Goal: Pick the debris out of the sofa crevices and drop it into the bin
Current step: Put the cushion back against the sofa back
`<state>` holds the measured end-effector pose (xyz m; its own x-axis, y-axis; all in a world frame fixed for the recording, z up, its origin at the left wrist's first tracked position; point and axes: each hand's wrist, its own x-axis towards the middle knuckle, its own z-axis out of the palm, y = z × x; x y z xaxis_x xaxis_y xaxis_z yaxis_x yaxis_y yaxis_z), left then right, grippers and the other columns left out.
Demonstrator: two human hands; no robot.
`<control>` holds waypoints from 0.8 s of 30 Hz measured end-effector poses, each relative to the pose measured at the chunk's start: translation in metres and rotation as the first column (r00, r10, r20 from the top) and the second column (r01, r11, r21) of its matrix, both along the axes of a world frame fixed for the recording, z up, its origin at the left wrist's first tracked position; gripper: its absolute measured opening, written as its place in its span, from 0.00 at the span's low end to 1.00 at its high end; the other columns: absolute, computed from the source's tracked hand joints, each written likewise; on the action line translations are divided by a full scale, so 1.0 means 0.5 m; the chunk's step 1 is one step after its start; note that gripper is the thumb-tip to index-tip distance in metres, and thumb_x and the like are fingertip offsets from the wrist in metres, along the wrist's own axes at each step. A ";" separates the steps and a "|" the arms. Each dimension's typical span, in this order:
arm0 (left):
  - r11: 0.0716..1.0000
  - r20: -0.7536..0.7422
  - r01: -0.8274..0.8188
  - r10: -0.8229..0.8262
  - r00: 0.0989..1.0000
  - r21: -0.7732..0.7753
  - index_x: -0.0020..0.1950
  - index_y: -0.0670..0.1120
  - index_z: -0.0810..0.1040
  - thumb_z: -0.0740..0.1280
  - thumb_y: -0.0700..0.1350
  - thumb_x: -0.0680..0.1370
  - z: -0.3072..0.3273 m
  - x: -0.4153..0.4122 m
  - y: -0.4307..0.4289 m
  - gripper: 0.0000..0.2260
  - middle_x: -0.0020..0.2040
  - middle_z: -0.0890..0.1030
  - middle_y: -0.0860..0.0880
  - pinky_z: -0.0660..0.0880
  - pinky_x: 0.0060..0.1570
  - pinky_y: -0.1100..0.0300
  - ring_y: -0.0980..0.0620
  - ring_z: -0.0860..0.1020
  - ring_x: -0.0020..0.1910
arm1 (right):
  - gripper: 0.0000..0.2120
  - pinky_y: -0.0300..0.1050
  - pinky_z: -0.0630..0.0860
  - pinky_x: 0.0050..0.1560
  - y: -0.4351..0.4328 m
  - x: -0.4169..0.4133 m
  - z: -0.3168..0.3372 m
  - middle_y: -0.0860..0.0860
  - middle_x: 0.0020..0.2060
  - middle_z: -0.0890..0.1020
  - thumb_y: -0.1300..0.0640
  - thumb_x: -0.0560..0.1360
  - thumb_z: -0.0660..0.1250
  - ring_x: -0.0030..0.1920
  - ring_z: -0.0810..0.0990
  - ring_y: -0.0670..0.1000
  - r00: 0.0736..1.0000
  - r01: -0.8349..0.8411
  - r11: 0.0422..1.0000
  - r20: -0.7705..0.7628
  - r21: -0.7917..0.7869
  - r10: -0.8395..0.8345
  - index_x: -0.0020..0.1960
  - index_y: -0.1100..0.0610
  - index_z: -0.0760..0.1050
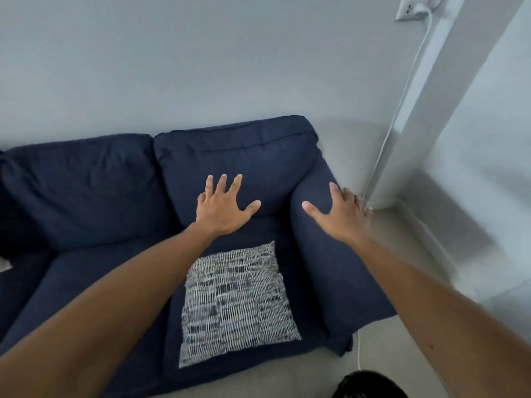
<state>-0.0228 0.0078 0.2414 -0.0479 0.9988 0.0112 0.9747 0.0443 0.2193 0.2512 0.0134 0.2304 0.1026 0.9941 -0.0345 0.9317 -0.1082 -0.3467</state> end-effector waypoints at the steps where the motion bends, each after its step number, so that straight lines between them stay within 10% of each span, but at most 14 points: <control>1: 0.999 0.010 -0.034 0.034 0.999 -0.006 0.81 0.57 0.47 0.52 0.75 0.74 -0.004 -0.027 -0.010 0.41 0.82 0.49 0.46 0.52 0.75 0.39 0.41 0.40 0.80 | 0.50 0.69 0.50 0.74 0.007 -0.025 -0.006 0.54 0.80 0.57 0.19 0.68 0.50 0.79 0.53 0.60 1.000 -0.030 1.000 -0.004 -0.006 0.030 0.81 0.46 0.49; 24: 0.881 0.118 -0.289 0.354 0.928 -0.375 0.81 0.57 0.46 0.51 0.73 0.76 -0.456 -0.249 -0.198 0.39 0.82 0.50 0.47 0.52 0.73 0.36 0.40 0.44 0.80 | 0.51 0.70 0.55 0.73 -0.020 -0.257 -0.442 0.55 0.80 0.55 0.19 0.68 0.49 0.78 0.54 0.62 0.968 -0.244 0.897 -0.031 -0.369 0.251 0.81 0.48 0.46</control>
<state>-0.1472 -0.0910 0.0135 -0.3352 0.8665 -0.3698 0.8394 0.4529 0.3004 0.1226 0.0036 0.0096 -0.1413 0.9048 -0.4016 0.9504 0.0103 -0.3109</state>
